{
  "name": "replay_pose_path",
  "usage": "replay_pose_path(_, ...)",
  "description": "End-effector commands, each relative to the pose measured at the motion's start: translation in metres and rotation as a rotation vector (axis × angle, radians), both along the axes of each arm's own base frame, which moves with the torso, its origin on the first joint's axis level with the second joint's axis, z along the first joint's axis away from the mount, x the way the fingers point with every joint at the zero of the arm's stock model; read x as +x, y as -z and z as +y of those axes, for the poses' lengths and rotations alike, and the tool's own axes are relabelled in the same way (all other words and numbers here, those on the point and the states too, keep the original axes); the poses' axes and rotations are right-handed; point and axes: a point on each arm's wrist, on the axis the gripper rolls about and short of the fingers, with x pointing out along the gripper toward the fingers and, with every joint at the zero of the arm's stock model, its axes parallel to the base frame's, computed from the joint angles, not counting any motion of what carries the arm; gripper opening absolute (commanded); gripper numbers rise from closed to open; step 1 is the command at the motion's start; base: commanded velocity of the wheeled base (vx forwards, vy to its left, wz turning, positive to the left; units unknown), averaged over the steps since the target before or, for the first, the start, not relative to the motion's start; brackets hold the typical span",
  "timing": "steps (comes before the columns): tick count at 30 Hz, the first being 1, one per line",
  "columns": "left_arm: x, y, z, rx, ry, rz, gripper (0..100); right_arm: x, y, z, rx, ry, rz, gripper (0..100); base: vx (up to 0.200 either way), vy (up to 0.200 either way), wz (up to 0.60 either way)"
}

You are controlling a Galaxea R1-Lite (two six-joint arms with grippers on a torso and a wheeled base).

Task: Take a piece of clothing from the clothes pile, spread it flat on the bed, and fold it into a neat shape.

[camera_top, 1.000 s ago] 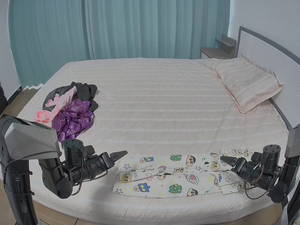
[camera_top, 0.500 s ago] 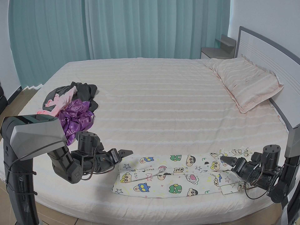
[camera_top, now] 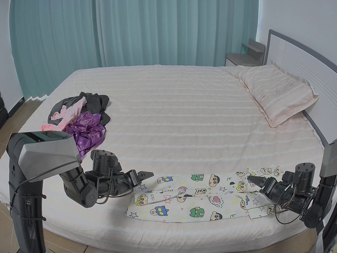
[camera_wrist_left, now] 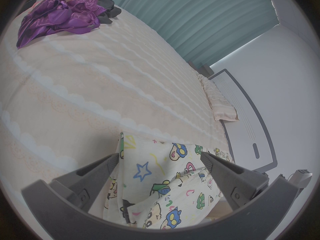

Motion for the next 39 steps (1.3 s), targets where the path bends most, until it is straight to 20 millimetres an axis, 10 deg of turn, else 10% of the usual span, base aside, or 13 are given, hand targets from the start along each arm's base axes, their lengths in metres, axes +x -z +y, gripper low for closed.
replay_pose_path(1, 0.001, 0.004, -0.002, 0.005, 0.007, 0.002, 0, -0.004, 0.002, -0.001, -0.005, -0.001, 0.018, 100, 0.000, 0.000, 0.00)
replay_pose_path(39, 0.070, -0.019, -0.009, 0.021, -0.156, 0.014, 0, -0.003, 0.007, -0.001, -0.013, -0.002, 0.038, 100, 0.000, 0.000, 0.00)
